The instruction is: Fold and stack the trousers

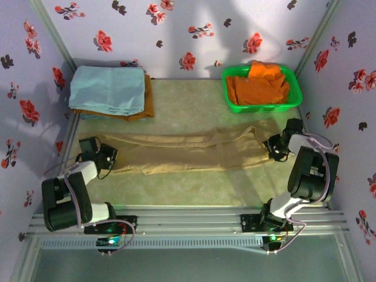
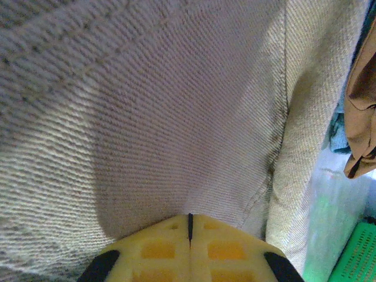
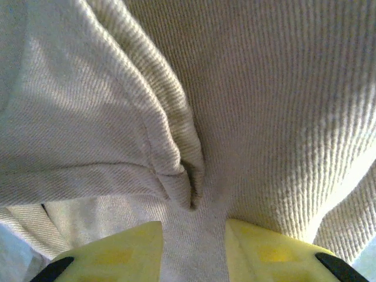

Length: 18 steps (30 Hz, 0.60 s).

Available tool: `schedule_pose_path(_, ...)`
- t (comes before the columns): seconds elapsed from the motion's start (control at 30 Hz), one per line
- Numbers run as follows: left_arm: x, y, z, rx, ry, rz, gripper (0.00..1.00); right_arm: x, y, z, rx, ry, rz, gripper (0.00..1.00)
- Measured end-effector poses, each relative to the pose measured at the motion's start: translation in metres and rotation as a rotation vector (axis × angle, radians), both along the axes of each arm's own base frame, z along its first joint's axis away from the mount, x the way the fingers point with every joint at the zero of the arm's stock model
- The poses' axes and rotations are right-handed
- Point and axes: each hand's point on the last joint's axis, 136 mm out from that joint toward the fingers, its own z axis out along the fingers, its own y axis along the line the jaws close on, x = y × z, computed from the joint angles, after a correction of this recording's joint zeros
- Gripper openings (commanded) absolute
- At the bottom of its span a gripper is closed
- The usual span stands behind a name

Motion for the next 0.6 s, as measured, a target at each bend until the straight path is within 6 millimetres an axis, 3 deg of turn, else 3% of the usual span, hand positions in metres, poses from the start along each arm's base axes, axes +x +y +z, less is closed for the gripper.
schedule_pose_path(0.2,0.0,-0.001,0.001,-0.011,-0.014,-0.005,0.0,0.017,-0.008,0.002,-0.008,-0.033,-0.008,0.32)
schedule_pose_path(0.47,0.001,-0.001,0.002,-0.014,-0.023,-0.008,0.0,0.021,-0.01,-0.006,-0.002,-0.015,-0.01,0.32)
schedule_pose_path(0.6,0.002,-0.001,0.003,-0.013,-0.029,-0.009,0.0,0.022,-0.01,-0.008,-0.004,-0.011,-0.001,0.23)
